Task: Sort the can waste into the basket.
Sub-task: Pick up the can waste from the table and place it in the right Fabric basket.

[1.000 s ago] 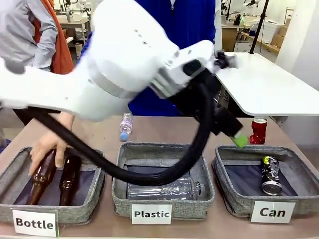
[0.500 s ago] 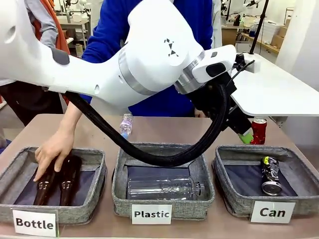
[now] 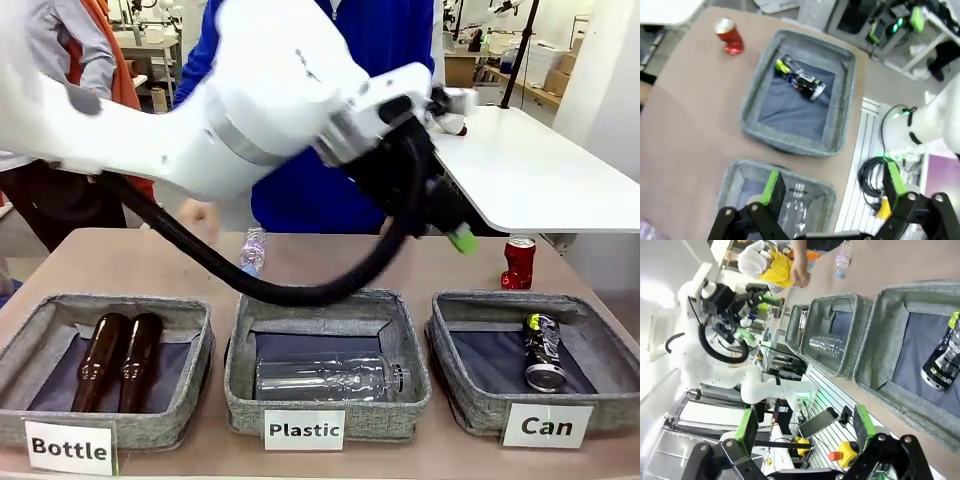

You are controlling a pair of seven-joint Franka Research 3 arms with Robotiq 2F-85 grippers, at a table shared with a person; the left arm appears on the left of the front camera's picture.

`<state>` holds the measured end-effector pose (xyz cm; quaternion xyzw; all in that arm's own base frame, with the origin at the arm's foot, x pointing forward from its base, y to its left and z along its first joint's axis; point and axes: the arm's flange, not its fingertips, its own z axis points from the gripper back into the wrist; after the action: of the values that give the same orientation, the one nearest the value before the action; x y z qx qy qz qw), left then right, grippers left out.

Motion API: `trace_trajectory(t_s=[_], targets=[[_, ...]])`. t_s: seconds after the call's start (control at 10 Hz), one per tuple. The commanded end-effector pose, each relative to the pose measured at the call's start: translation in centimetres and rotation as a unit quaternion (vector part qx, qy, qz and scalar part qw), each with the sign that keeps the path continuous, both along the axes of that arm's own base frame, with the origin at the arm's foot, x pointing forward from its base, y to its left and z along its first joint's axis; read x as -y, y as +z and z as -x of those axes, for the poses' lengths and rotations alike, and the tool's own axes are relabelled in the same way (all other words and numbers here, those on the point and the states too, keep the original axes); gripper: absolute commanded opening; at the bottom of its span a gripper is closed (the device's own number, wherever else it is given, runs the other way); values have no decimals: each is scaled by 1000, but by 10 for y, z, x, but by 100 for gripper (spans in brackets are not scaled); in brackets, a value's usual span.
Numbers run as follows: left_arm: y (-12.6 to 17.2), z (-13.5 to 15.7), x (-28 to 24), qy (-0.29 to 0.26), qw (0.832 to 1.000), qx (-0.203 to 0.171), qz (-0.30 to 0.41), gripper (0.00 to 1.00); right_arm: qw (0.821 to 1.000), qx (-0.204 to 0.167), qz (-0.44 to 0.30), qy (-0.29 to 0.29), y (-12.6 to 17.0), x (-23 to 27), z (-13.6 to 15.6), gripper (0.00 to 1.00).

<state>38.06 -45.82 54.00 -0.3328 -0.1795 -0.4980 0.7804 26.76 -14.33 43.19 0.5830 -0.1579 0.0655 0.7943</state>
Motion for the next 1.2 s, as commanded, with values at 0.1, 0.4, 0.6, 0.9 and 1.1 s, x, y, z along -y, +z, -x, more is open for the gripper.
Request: trace_trajectory(t_s=[0.1,0.4,0.6,0.9,1.1], targets=[[16,-13,-120,117,991,-60,23,100,995,0,55,78,12,-107,-32,100],[-16,-12,-266,245,944,-190,111,100,989,-37,-8,144,16,-198,-56,100],[-53,8,-358,266,911,-274,158,100,990,-73,-37,118,18,-214,-68,100],[-134,58,-468,276,864,-342,245,100,991,-111,-58,38,9,-158,-80,100],[-162,61,-480,249,855,-358,281,100,991,-106,-71,-30,5,-114,-78,100]])
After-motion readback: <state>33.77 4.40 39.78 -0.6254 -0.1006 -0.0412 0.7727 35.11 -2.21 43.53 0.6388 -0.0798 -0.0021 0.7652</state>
